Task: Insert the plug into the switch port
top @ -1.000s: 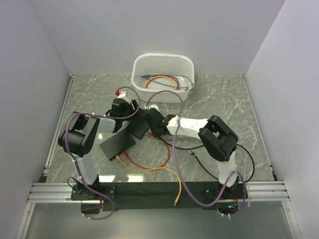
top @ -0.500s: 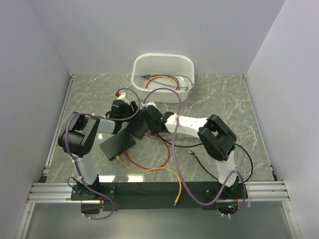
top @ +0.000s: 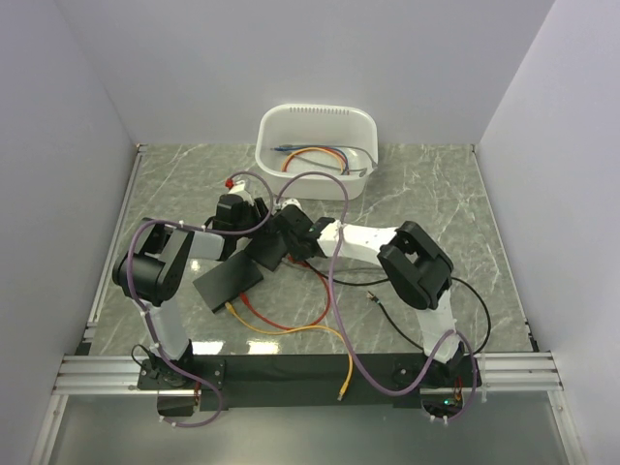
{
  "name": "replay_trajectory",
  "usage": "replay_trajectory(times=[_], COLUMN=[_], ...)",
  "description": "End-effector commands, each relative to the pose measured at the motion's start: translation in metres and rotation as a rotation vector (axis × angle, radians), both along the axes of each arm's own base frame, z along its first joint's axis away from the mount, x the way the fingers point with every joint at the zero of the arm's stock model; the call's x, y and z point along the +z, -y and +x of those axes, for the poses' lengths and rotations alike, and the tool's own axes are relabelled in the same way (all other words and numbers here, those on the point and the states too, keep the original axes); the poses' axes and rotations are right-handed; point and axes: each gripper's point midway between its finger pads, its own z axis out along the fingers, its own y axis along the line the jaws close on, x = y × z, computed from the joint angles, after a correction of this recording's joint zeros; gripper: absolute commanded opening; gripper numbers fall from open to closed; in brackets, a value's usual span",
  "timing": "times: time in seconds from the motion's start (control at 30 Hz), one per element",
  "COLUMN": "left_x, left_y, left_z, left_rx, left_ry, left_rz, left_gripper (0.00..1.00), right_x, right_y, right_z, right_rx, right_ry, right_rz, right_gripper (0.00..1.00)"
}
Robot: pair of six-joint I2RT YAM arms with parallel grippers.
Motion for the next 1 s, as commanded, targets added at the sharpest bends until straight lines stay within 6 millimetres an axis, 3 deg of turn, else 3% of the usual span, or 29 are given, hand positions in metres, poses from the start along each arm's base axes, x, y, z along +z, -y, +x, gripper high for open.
replay_trajectory(times=[0.0, 0.3, 0.67, 0.97], left_x=[0.005, 0.001, 0.002, 0.001], left_y=[0.006, 0.006, 0.008, 0.007], left_z=[-0.001, -0.001, -0.001, -0.002], left_rx=[-0.038, -0.042, -0.053, -0.051], left_ry=[0.016, 0.014, 0.017, 0.011], left_rz=[-0.007, 0.000, -0.004, 0.003], left_gripper=[0.54, 0.53, 0.51, 0.50], right_x=[0.010, 0.022, 0.033, 0.041], right_y=[-0.004, -0.005, -0.025, -0.024], right_z=[0.014, 0.026, 0.018, 0.026], right_rx=[-0.011, -0.028, 0.050, 0.008], right_ry=[0.033, 0.042, 0.053, 0.087], right_rz=[0.034, 0.082, 0.149, 0.152], right_gripper=[0.00, 0.00, 0.00, 0.00])
